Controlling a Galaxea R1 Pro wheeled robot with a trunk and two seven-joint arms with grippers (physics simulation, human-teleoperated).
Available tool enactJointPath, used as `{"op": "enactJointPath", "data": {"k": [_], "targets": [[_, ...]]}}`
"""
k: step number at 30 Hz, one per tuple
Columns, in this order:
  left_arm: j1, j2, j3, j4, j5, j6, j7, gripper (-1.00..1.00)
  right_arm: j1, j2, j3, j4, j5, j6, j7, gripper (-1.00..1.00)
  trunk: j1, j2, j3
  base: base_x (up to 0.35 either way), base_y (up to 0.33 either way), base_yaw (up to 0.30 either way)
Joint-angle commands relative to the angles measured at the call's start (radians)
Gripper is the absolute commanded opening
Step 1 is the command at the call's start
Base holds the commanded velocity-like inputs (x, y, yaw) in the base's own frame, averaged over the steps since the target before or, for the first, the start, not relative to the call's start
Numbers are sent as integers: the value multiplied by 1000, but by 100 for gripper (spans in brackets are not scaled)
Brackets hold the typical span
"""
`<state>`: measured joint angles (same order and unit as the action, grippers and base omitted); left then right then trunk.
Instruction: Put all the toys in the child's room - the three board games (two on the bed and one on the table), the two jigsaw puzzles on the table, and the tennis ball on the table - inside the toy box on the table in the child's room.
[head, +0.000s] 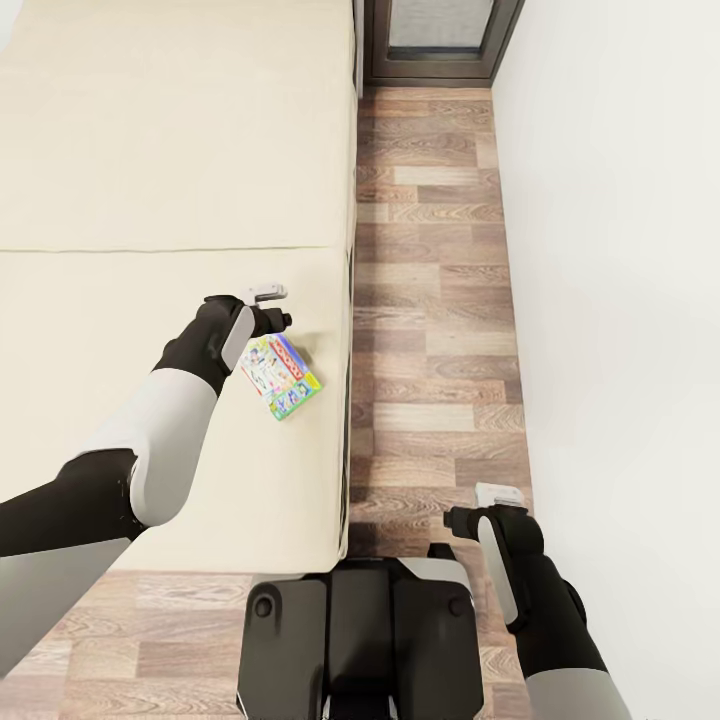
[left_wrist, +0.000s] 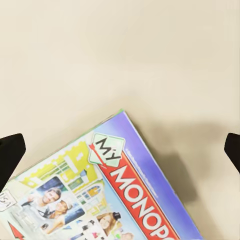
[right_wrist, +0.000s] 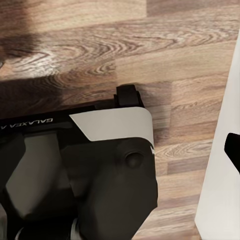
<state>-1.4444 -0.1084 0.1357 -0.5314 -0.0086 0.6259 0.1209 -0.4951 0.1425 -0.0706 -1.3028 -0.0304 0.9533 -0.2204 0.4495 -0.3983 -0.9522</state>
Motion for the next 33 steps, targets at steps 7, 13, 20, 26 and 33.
{"op": "enactJointPath", "data": {"k": [7,13,20,26,33], "targets": [[-1,-3,6,-1,-1,6,2,100,0,1,-1,-1,-4,4,-4,100,1,-2,-13,0,0,0],[-11,-1,6,-1,-1,5,1,100,0,1,-1,-1,-4,4,-4,100,1,-2,-22,0,0,0],[-26,3,5,-1,-2,4,-4,100,0,2,-1,-1,-4,5,-4,100,1,-2,-34,0,0,0],[-38,4,5,-1,-2,6,-7,100,0,2,-1,-1,-5,4,-4,100,1,-2,-42,0,0,0],[-40,3,5,-1,-2,7,-9,100,5,1,-2,-23,-5,0,-3,100,1,-2,-44,0,0,0]]}}
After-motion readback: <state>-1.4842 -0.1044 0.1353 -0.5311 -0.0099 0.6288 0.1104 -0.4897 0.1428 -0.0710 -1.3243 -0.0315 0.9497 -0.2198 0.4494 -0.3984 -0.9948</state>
